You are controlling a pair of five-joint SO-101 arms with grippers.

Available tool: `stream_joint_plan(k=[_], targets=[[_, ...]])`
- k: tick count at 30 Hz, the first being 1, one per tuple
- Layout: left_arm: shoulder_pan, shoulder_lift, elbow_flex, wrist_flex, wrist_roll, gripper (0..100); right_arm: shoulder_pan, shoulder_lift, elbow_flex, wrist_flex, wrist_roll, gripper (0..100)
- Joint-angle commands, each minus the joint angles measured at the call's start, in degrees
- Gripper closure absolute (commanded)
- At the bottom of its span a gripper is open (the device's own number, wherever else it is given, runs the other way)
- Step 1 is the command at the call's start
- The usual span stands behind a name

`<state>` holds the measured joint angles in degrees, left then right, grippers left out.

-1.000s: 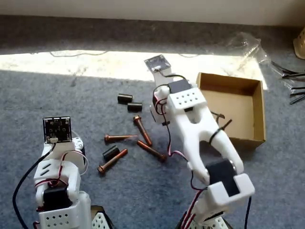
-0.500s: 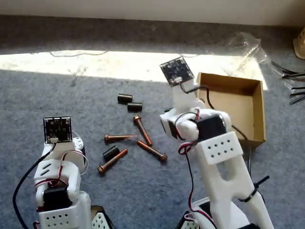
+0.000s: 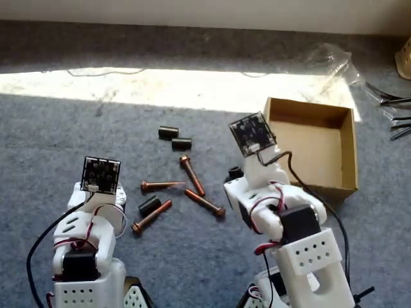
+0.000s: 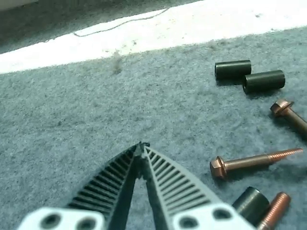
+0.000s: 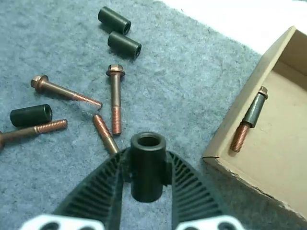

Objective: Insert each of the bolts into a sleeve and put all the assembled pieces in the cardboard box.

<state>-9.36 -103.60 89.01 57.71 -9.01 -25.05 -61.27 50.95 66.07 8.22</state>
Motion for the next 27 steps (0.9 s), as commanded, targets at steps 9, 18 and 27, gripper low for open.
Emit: stream_joint_plan(k=[9,18,27], targets=[[2.6,0.0,-8.9,4.2,-2.7,99,0.7,-20.9,11.0,-2.9,0.3,99.5],[3.7,5.8,-12.7,4.1,-5.2,99,0.7,-27.6,17.4,-2.7,0.3,99.5],[3.8,44.1,-37.9,13.6,-15.8,99,0.8,-30.3,20.0,-2.6,0.3,99.5]])
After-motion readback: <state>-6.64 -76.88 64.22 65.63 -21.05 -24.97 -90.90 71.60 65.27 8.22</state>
